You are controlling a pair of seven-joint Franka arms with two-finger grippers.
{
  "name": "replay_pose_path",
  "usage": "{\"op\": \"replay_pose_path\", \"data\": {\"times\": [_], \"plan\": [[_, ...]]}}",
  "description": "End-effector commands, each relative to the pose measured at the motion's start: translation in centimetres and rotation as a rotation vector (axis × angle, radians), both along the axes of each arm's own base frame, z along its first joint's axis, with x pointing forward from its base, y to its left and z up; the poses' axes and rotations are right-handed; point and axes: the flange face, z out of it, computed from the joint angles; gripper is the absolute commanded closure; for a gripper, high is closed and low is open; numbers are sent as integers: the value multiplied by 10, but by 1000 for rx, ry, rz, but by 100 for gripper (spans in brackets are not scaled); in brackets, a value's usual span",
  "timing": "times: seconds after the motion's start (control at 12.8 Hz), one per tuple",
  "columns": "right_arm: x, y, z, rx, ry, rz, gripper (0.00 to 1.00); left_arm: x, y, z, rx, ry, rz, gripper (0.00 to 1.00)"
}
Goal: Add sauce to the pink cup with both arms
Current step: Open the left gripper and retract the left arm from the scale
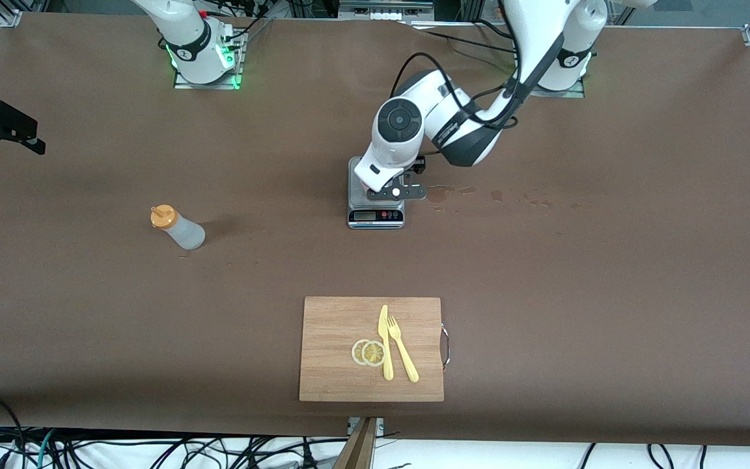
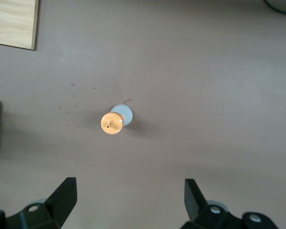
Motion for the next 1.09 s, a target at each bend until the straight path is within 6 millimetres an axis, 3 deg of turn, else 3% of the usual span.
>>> {"op": "replay_pose_path", "data": {"times": [0.0, 0.16, 0.39, 0.47, 0.7, 0.86, 1.02], "plan": [[12, 5, -18, 7, 30, 2, 0, 1, 31, 74, 28, -28, 15, 0], [13, 7, -16, 1, 30, 20, 0, 14, 65, 122, 40, -20, -42, 0], [15, 6, -21, 4, 38, 78, 0, 55, 141, 178, 37, 20, -131, 0], [15, 7, -21, 2, 40, 102, 0, 67, 170, 188, 14, 19, -190, 0], [15, 4, -31, 12, 61, 102, 0, 101, 252, 189, -30, 41, -289, 0], [14, 5, -30, 19, 59, 241, 0, 110, 284, 192, -45, 43, -300, 0], [20, -2, -40, 79, 39, 502, 0, 108, 300, 209, -39, 41, -279, 0]]}}
